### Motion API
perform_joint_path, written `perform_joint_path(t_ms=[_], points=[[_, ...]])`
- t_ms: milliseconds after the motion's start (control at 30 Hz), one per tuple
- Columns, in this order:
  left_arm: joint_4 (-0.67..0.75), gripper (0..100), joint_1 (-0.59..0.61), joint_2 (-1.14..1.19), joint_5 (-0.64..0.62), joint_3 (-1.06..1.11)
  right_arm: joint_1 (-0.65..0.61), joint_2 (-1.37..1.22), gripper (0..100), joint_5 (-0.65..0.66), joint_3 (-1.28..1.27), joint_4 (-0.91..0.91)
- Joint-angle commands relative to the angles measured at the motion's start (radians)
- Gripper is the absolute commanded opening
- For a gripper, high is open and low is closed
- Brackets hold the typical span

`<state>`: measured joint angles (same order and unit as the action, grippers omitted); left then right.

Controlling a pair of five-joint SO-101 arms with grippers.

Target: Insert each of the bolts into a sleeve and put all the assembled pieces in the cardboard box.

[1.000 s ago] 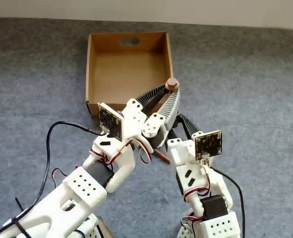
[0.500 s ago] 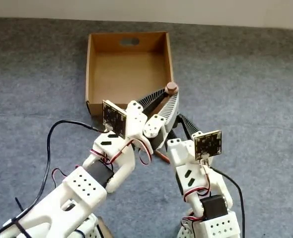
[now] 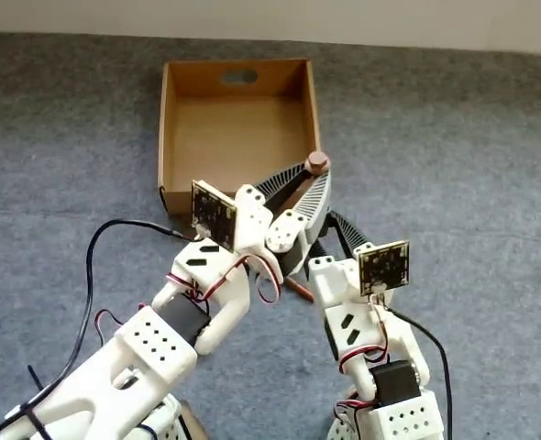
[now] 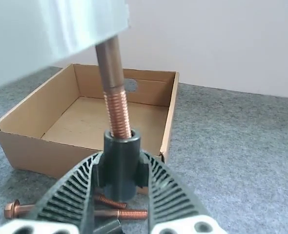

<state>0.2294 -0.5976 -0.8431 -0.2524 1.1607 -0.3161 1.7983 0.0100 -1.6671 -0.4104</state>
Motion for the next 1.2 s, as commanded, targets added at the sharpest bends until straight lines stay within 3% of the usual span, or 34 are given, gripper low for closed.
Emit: perform_joint_path(t_ms=[0,367,1167], points=[[-0.055,1,0.008,-0.01,-0.011,-0.085,0.013,0.005,0.6,0.009,-0.002,0.021],[-0.275,1,-0.001,0.001,-0.006,-0.252,0.013,0.005,0.6,0.008,-0.002,0.021],[-0.284,1,-0.001,0.002,-0.009,-0.188,0.013,0.005,0.6,0.009,-0.024,0.022]])
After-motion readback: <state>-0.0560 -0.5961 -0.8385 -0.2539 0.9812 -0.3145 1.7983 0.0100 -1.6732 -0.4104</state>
